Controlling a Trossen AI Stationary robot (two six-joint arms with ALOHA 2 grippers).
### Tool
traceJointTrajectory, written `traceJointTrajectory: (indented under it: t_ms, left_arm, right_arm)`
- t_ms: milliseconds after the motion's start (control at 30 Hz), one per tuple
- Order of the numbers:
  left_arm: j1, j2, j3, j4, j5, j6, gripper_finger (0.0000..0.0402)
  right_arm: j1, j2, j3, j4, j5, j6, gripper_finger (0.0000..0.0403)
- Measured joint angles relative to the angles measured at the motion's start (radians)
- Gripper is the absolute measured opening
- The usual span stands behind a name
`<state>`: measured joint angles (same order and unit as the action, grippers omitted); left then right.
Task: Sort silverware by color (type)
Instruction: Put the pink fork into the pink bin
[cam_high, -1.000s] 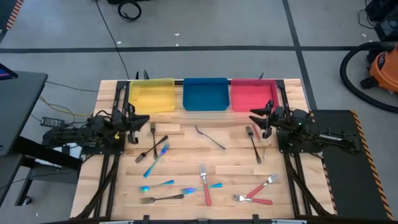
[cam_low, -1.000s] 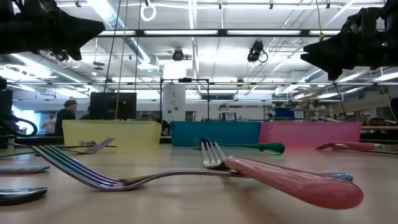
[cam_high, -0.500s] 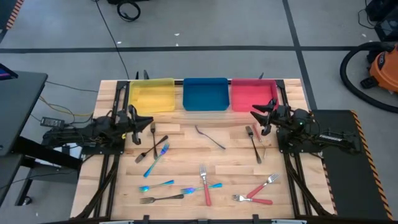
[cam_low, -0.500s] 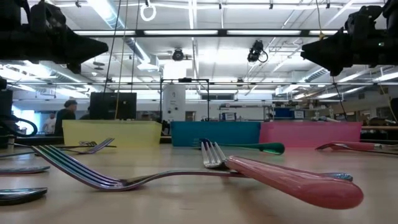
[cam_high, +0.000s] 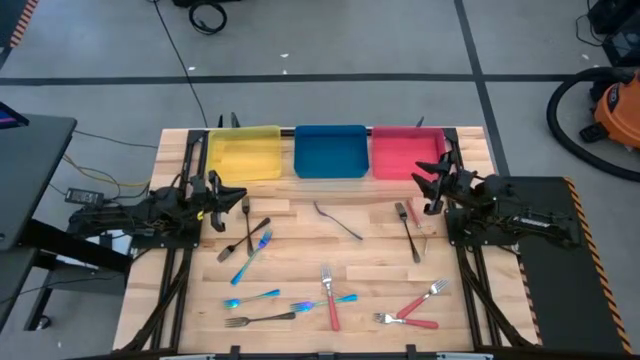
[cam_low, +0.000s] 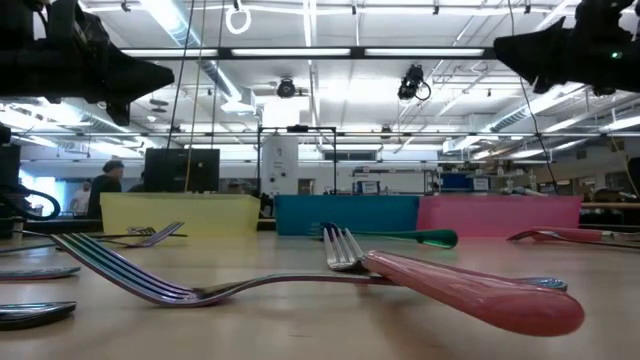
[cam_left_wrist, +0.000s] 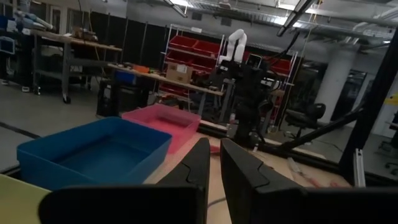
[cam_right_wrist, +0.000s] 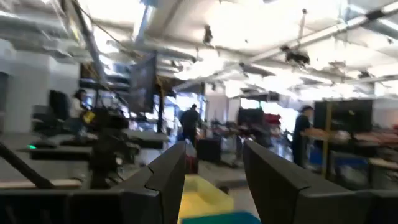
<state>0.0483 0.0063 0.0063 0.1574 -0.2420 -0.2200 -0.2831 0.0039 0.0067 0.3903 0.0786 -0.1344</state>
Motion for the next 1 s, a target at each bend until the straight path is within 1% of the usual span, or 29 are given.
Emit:
traceJointTrajectory:
  t_ms: [200,300,433,567,667,767,833,900,1000]
  left_arm:
    - [0.000,0.000,0.000,0.007,0.000,-0.001,0.0038]
    - [0.001,0.000,0.000,0.020,0.000,0.017,0.0038]
    - [0.001,0.000,0.000,0.054,-0.001,0.051,0.0038]
    - [0.001,0.000,0.000,0.054,0.000,-0.014,0.0038]
    - [0.001,0.000,0.000,0.054,0.000,-0.045,0.0038]
    - [0.001,0.000,0.000,0.055,0.000,-0.061,0.0038]
    - [0.001,0.000,0.000,0.055,0.000,-0.057,0.0038]
    - [0.001,0.000,0.000,0.055,0.000,-0.042,0.0038]
    - [0.001,0.000,0.000,0.055,0.000,-0.023,0.0038]
  right_arm:
    - [-0.018,0.001,0.000,-0.015,0.224,-0.051,0.0168]
    - [-0.034,0.000,0.003,-0.017,0.277,-0.053,0.0168]
    - [-0.053,0.026,0.037,-0.087,0.319,-0.053,0.0168]
    - [-0.065,0.087,0.113,-0.245,0.339,-0.029,0.0168]
    - [-0.065,0.146,0.177,-0.382,0.362,0.077,0.0168]
    - [-0.065,0.205,0.207,-0.407,0.376,0.159,0.0168]
    - [-0.065,0.248,0.224,-0.410,0.374,0.257,0.0168]
    - [-0.065,0.288,0.245,-0.419,0.345,0.355,0.0168]
    - [-0.065,0.351,0.304,-0.474,0.263,0.449,0.0168]
